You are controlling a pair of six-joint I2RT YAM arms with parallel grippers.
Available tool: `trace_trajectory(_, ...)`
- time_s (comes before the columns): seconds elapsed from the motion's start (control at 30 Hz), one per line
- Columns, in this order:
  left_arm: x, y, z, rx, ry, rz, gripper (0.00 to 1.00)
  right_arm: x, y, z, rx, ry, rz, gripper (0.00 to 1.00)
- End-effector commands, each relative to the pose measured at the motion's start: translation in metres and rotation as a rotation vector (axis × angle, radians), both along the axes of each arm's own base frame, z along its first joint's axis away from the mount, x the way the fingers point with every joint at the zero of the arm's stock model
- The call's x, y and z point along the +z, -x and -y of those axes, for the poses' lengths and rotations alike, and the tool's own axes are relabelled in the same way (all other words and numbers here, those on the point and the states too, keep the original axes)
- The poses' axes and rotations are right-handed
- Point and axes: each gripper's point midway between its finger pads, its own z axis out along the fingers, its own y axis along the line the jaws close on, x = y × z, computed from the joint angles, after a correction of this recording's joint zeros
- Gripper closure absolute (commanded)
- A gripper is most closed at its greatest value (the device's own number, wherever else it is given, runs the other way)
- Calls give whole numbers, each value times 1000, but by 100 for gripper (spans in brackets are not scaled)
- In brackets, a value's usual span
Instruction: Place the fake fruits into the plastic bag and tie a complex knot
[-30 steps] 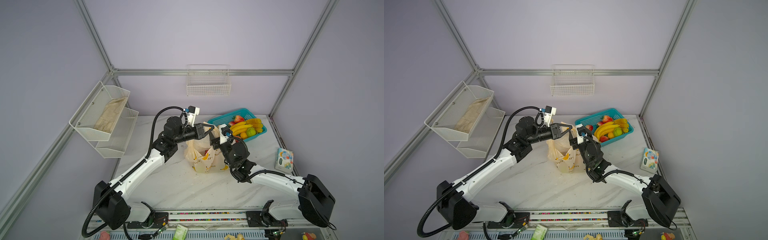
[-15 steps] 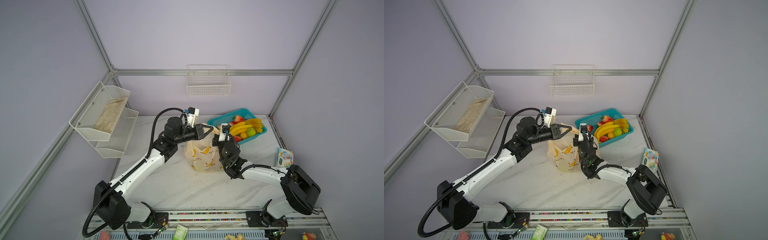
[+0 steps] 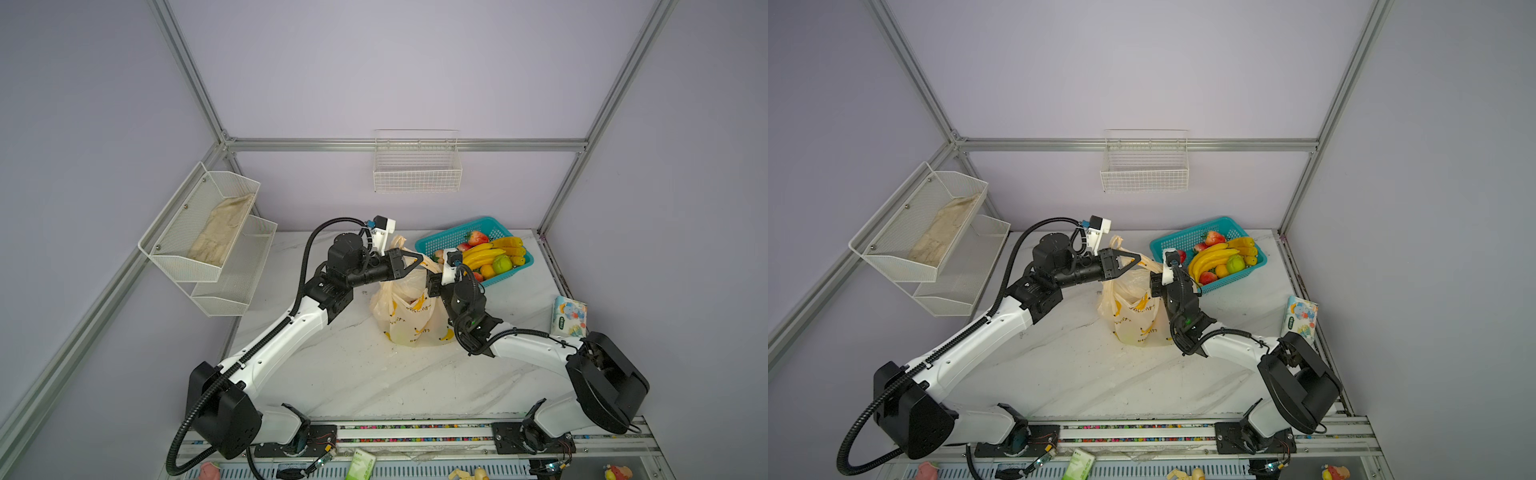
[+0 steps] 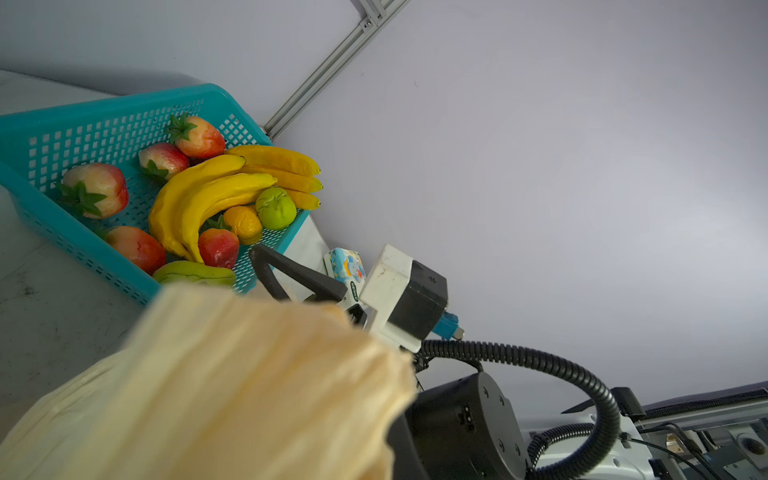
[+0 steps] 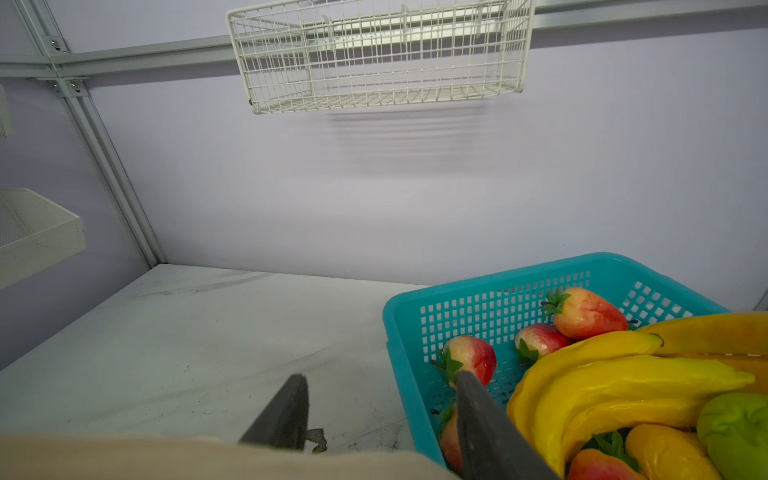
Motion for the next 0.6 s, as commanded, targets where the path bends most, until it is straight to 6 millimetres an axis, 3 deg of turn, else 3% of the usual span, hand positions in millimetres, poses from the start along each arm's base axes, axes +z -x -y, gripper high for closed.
trace_trajectory(0.0, 47, 11, -10, -18, 108, 156, 100, -37, -9, 8, -23, 82, -108, 38)
trace_trajectory(0.37, 53, 5, -17, 11, 117, 178, 100, -60, -8, 6, 31, 110, -165, 33)
trace_trajectory(0.57, 48, -5, -21, 39, 95, 184, 100, -42, 4, -15, 183, 109, -122, 39)
